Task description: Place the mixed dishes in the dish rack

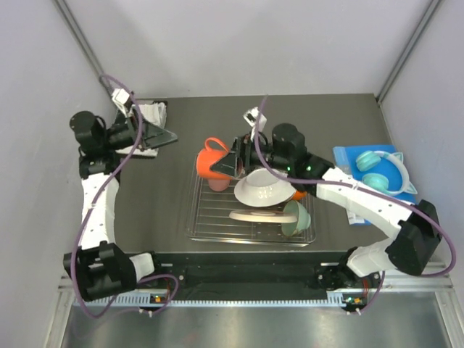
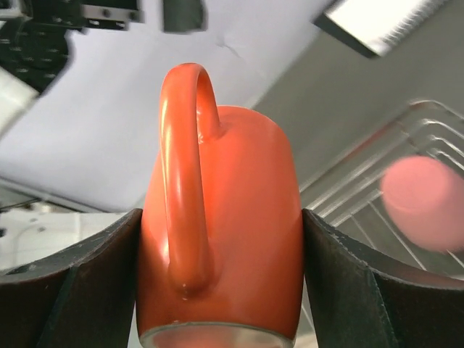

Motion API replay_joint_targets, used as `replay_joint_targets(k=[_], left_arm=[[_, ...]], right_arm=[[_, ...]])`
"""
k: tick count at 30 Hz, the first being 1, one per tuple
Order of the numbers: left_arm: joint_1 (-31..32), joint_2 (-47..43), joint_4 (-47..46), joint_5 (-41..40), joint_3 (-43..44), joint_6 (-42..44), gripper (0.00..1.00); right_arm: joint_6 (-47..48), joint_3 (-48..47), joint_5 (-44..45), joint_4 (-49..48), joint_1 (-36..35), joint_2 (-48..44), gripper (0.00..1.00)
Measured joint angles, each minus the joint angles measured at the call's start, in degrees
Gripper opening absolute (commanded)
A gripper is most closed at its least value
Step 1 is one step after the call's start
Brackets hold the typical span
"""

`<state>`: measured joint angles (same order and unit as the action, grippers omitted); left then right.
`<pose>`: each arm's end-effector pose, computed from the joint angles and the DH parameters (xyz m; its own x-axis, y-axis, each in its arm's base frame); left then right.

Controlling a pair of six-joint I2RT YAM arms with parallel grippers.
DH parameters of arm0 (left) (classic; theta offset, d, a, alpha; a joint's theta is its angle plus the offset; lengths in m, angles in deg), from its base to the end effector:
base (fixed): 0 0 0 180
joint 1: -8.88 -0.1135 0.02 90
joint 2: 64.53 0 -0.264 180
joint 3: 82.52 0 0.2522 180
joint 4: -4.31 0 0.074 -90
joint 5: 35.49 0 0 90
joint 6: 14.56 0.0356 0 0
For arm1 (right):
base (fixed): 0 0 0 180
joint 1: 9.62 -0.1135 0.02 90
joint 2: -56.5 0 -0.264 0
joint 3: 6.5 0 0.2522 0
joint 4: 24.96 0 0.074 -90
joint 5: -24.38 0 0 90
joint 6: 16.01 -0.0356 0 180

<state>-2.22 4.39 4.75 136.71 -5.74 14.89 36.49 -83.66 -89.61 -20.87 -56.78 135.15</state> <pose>0.2551 0.0141 0.4045 -0.7544 -0.2684 -0.5990 0.5715 0.1801 -0.8006 0.2112 0.2490 0.3554 -0.6278 0.1410 -0.7655 -0.7095 0.3009 0.6372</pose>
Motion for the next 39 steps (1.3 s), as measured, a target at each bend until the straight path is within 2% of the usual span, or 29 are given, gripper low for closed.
replay_joint_targets(k=[3,5,8,12,15,18,21,23,30,39], left_arm=[[-7.1,0.0,2.0,1.2,-0.1,4.4,0.99],[-11.7,0.0,3.1,1.6,-0.8,7.4,0.99],[-16.0,0.1,3.8,1.8,-2.6,10.6,0.99],[-18.5,0.1,6.3,2.0,-6.0,15.7,0.99],[-19.1,0.1,15.6,0.8,-6.3,25.4,0.99],[-17.9,1.9,37.1,-7.0,-0.9,45.1,0.99],[-16.1,3.8,50.0,-13.2,2.1,58.4,0.99],[-15.7,4.0,55.8,-16.6,2.1,64.1,0.99],[-15.8,-0.6,60.1,-24.6,0.3,71.3,0.99],[-15.8,-3.2,60.6,-27.4,-1.7,74.2,0.99]], right_arm=[[5.5,-12.9,3.8,17.7,-0.5,3.8,0.00],[10.2,-25.3,9.5,29.0,-1.9,8.9,0.00],[16.0,-39.4,18.2,41.2,-5.6,15.6,0.00],[20.8,-47.1,26.2,51.9,-11.3,21.6,0.00],[23.0,-48.1,30.4,58.4,-14.3,26.0,0.00],[24.4,-48.2,33.7,63.0,-16.2,30.2,0.00],[25.1,-48.2,35.3,65.6,-17.4,33.0,0.00],[25.5,-48.2,35.9,66.7,-17.9,33.7,0.00],[26.0,-48.2,36.2,66.5,-18.1,34.1,0.00],[26.7,-47.6,33.6,63.6,-18.1,38.1,0.00]])
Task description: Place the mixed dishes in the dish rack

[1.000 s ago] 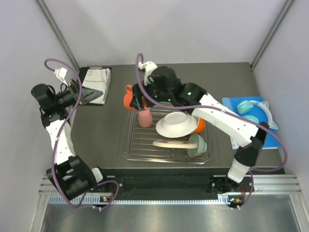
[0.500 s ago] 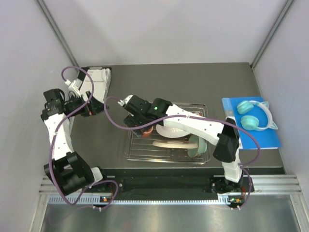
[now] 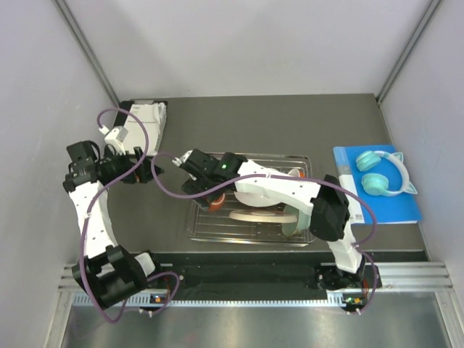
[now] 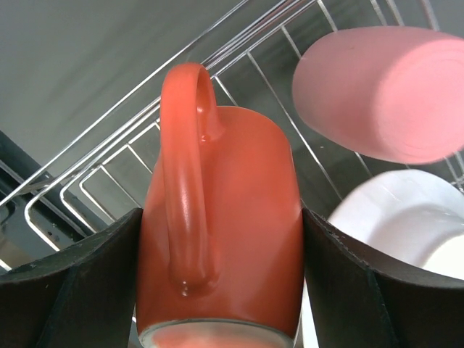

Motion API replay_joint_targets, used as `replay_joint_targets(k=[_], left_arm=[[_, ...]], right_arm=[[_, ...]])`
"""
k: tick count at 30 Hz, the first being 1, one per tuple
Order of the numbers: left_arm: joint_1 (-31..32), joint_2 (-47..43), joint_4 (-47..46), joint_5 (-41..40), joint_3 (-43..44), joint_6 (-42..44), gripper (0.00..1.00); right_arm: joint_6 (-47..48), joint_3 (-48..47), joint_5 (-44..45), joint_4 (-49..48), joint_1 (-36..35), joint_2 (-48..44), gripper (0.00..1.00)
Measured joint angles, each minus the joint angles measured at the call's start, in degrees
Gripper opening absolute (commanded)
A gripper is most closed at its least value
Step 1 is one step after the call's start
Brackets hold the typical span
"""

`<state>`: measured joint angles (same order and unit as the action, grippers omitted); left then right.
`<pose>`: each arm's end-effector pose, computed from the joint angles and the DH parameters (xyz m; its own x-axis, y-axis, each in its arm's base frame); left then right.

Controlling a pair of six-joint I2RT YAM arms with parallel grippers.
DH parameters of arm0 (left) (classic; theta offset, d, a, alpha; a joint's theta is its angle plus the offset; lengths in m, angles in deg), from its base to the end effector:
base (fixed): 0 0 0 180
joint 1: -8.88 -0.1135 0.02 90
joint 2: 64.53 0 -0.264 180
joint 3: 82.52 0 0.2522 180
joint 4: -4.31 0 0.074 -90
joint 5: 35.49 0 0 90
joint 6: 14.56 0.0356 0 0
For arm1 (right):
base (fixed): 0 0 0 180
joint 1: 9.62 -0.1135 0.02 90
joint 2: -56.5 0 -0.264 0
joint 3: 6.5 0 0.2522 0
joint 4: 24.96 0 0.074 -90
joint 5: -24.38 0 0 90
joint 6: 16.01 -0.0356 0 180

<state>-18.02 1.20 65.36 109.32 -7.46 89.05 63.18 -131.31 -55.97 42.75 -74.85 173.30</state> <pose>0.2084 0.0731 0.3209 -0.6355 -0.1703 -0.7531 0.3501 0.8057 -0.4777 0.1914 0.4005 0.2901 -0.5166 -0.6782 -0.5227 -0.7766 0.6282 -0.0475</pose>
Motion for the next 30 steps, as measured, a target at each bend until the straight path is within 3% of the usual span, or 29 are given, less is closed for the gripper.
replay_joint_targets(k=[26,28,29,30], left_arm=[[0.0,-1.1,-1.1,-2.1,-2.6,0.1,0.99],[0.0,-1.1,-1.2,-2.3,-2.6,0.1,0.99],[0.0,-1.1,-1.2,-2.4,-2.6,0.1,0.99],[0.0,-1.1,-1.2,-2.5,-2.7,0.1,0.99]], right_arm=[[2.8,4.2,-6.6,-1.7,2.7,4.2,0.00],[3.0,4.2,-7.2,-2.1,3.0,4.4,0.11],[3.1,4.2,-7.5,-2.3,3.1,4.5,0.24],[3.3,4.2,-7.6,-2.2,3.2,4.5,0.31]])
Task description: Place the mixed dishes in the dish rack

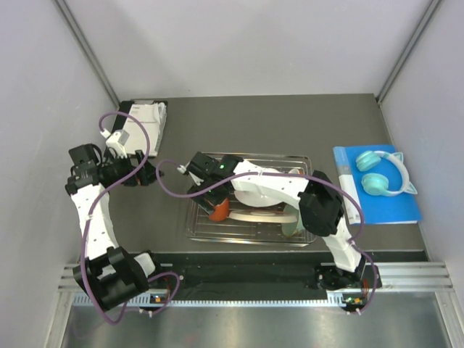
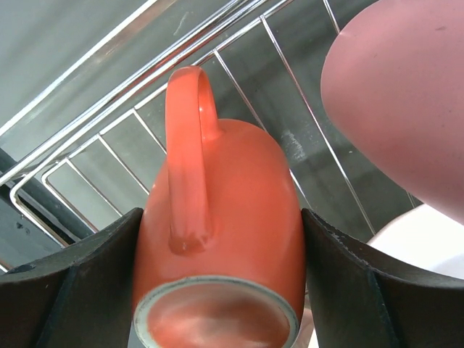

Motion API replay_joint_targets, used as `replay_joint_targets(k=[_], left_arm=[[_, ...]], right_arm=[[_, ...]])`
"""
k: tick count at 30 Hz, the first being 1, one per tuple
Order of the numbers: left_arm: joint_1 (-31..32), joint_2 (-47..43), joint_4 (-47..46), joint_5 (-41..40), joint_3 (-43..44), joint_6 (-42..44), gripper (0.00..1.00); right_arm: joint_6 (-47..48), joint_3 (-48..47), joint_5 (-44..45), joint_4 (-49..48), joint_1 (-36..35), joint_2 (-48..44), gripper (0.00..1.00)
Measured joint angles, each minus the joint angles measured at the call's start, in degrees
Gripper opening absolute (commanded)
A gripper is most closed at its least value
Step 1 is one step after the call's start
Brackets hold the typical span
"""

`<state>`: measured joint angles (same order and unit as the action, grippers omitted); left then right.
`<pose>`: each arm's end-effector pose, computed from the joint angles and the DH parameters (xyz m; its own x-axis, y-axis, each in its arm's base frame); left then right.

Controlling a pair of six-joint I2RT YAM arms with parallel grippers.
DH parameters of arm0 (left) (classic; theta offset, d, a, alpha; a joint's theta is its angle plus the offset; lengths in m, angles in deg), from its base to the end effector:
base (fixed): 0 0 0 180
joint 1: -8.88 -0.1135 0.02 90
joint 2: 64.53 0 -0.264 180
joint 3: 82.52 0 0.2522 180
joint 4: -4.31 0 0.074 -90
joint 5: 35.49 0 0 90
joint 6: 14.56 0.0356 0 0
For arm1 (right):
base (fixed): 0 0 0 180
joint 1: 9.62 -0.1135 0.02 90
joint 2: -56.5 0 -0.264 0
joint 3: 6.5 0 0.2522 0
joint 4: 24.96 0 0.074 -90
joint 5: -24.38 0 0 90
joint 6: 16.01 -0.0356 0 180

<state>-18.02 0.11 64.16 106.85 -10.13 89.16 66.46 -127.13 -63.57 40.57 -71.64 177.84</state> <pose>0.2051 0.0724 0.3105 -0.6463 -0.1654 -0.7449 0.3197 0.8277 -0.4612 0.2140 0.4000 0.2356 -0.5405 -0.7382 -0.4037 -0.8120 0.5834 0.0203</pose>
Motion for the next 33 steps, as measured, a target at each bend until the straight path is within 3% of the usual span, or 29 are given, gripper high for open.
replay_joint_targets(k=[3,4,6,10,25,33], left_arm=[[0.0,0.0,-0.1,-0.3,-0.2,0.0,0.99],[0.0,0.0,-0.1,-0.4,-0.2,0.0,0.99],[0.0,0.0,-0.2,-0.4,-0.2,0.0,0.99],[0.0,0.0,-0.3,-0.4,-0.2,0.0,0.99],[0.0,0.0,-0.6,-0.4,-0.2,0.0,0.99],[0.0,0.2,-1.1,-1.7,-0.1,-0.3,0.99]], right_arm=[[0.2,0.1,-0.4,0.1,0.3,0.0,0.45],[0.3,0.1,-0.5,0.1,0.3,0.0,0.56],[0.5,0.2,-0.5,0.0,0.3,0.0,0.66],[0.6,0.3,-0.5,-0.1,0.3,0.0,0.99],[1.2,0.5,3.0,2.4,0.4,-1.8,0.99],[1.5,-10.7,3.3,7.1,0.4,-6.3,1.00]])
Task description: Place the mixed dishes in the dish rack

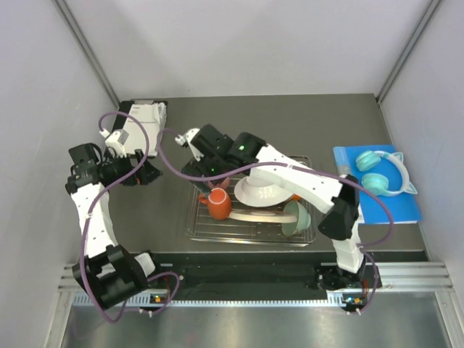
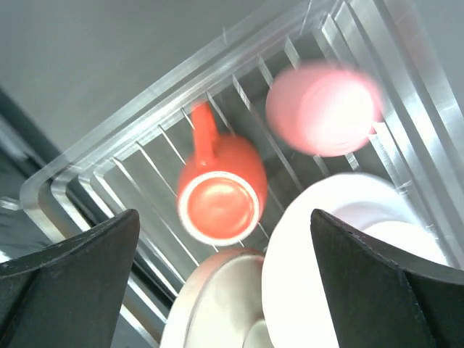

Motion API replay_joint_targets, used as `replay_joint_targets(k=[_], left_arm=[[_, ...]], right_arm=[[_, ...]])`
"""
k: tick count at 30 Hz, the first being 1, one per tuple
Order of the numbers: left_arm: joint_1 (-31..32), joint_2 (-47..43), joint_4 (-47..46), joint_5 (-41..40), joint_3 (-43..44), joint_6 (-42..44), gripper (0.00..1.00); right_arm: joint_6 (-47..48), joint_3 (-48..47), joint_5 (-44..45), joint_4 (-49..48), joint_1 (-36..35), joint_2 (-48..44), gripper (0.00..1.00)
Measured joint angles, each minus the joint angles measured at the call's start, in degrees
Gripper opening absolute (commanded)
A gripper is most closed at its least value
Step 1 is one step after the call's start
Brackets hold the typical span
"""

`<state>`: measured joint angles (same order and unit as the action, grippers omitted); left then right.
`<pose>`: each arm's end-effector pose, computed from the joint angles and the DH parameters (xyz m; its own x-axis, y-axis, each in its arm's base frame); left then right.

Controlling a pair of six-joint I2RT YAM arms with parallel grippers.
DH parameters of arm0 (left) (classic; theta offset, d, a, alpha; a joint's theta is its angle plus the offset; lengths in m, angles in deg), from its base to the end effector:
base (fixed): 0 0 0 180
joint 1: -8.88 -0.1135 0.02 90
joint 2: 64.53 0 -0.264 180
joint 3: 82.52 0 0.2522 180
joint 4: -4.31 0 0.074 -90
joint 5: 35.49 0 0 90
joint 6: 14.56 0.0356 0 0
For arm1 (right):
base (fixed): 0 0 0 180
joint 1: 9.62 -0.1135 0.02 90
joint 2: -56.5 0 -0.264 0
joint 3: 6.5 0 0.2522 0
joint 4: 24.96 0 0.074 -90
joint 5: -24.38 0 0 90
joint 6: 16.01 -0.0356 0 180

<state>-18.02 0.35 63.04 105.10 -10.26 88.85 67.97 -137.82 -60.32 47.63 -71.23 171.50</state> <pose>0.2072 0.0743 0.3095 -0.6443 -0.1618 -0.7475 0.3007 0.8451 -0.4421 0.2094 0.3806 0.3326 -0.4826 -0.6732 -0.5603 -0.8054 0.5924 -0.0182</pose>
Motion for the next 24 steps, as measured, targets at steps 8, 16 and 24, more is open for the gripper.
replay_joint_targets(k=[8,16,24], left_arm=[[0.0,3.5,1.2,-2.6,2.1,-1.4,0.99],[2.2,0.6,1.7,-5.9,2.1,-1.9,0.99],[3.8,-3.3,1.4,-8.2,1.5,-3.2,0.99]], right_arm=[[-4.3,4.4,6.1,-3.2,0.5,-19.1,1.00],[-10.8,32.2,11.8,-10.9,2.2,-46.0,1.00],[-14.8,41.5,14.9,-11.5,2.3,-49.8,1.00]])
